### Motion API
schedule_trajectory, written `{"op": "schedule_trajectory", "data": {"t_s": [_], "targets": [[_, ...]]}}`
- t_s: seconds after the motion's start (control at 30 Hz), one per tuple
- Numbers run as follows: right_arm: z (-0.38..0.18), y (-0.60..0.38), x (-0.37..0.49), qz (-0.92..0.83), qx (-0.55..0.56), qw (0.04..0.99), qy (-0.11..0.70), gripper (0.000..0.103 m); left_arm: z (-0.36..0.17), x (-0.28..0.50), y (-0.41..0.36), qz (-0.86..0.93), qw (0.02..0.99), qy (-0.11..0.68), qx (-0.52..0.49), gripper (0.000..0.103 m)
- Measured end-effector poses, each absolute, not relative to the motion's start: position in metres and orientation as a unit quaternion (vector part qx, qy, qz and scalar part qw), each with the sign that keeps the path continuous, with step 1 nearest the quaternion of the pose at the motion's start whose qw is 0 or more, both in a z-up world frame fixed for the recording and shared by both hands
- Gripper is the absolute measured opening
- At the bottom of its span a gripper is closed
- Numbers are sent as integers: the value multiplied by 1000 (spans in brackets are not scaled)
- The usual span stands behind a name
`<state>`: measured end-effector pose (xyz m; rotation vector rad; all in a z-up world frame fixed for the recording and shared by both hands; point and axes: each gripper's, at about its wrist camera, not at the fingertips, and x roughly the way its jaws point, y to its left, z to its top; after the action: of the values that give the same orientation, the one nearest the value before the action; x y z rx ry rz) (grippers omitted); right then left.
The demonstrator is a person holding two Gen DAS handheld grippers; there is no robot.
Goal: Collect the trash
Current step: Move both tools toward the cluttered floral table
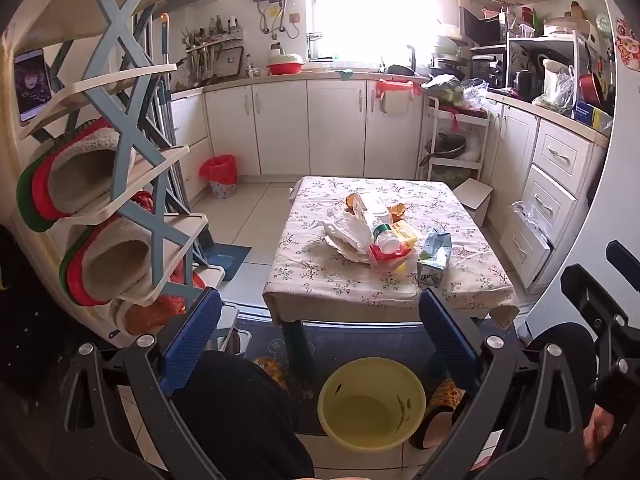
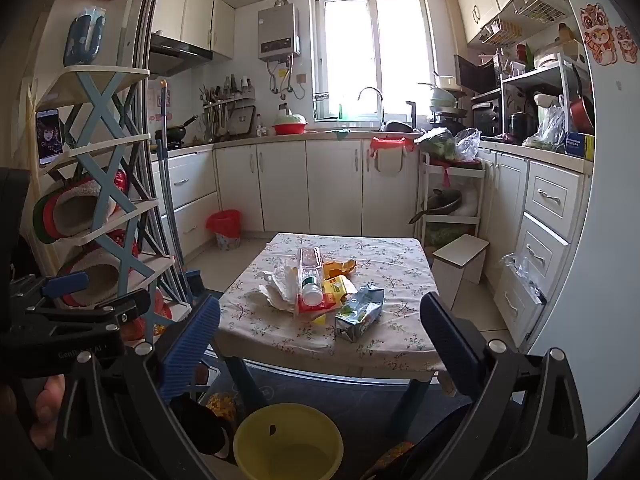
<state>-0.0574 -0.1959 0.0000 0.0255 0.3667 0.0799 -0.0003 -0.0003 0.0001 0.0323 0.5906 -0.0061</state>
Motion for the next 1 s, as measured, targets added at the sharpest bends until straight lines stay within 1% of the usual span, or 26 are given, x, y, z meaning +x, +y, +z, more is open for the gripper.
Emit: {"op": "schedule_trajectory", "data": {"t_s": [0.77, 1.0], "targets": [[-1, -195, -54, 36, 13, 983, 181, 96, -2, 2, -1, 1, 957, 289, 18, 95], [-4, -198, -40, 36, 17, 982, 185, 96, -5, 13, -1, 0, 955, 295, 13, 95]]}}
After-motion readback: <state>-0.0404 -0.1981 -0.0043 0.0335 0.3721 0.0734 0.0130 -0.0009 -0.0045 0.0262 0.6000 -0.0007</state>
